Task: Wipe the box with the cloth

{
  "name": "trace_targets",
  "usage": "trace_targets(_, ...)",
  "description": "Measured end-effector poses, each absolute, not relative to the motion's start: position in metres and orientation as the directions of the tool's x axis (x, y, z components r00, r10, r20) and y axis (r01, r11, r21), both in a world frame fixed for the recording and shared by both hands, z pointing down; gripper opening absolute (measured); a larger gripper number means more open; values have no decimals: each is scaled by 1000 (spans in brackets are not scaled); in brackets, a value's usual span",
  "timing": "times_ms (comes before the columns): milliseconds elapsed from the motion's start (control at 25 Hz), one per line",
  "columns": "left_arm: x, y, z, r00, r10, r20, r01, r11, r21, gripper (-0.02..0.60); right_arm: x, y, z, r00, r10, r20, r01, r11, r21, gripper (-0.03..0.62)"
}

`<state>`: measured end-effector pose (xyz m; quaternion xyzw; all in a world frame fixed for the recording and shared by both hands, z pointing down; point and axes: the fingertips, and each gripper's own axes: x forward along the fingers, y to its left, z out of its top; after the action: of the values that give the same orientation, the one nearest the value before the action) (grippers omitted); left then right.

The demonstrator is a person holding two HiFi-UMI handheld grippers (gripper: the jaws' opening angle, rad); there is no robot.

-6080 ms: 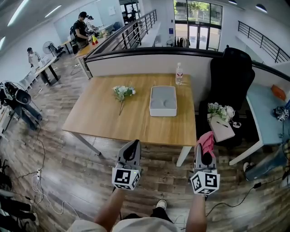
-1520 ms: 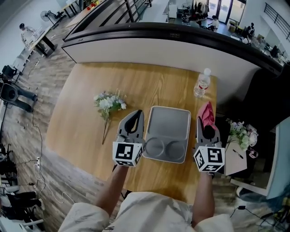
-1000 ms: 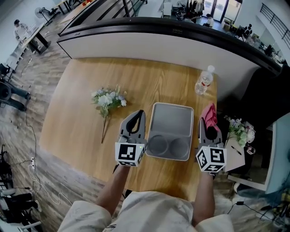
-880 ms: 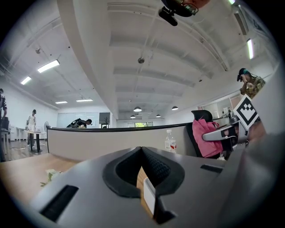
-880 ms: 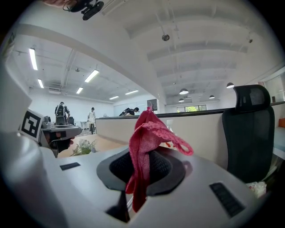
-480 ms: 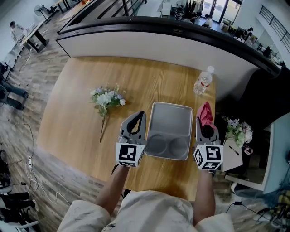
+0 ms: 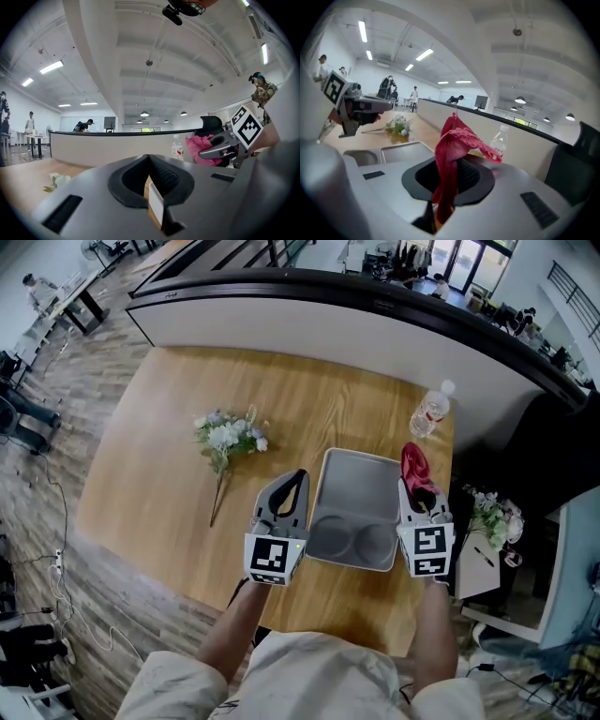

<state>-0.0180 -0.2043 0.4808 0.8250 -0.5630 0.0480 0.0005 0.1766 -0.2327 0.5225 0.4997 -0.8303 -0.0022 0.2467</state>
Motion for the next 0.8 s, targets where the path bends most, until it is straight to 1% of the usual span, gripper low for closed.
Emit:
trace_targets(160,-20,-201,483,359,-930,81,-931,-363,-49,14,164,-241,548,-360,-779,513,-698,590,405,69)
trace_targets(400,-19,-196,481,359,-929,88,-931,-363,-41,14,152,-258,566,-334,-744,578,-525,656,542,71)
trace_targets(480,-19,-195,482,358,-930,89,-931,-362,-42,14,147,-263,576,-321,-728,606,-438,681,587,70)
trace_targets(640,-23,-192,484,353,-931,92,-933,-358,-42,14,144,-267,604,-257,-679,687,-221,734,642,71)
trace_targets(720,-24,-191,485,351,-931,96,-934,-356,-40,14,143,-267,610,-242,-665,706,-181,746,641,69)
trace_targets(800,-24,-190,486,349,-932,99,-934,-354,-40,14,142,-267,611,-251,-649,719,-193,761,620,69)
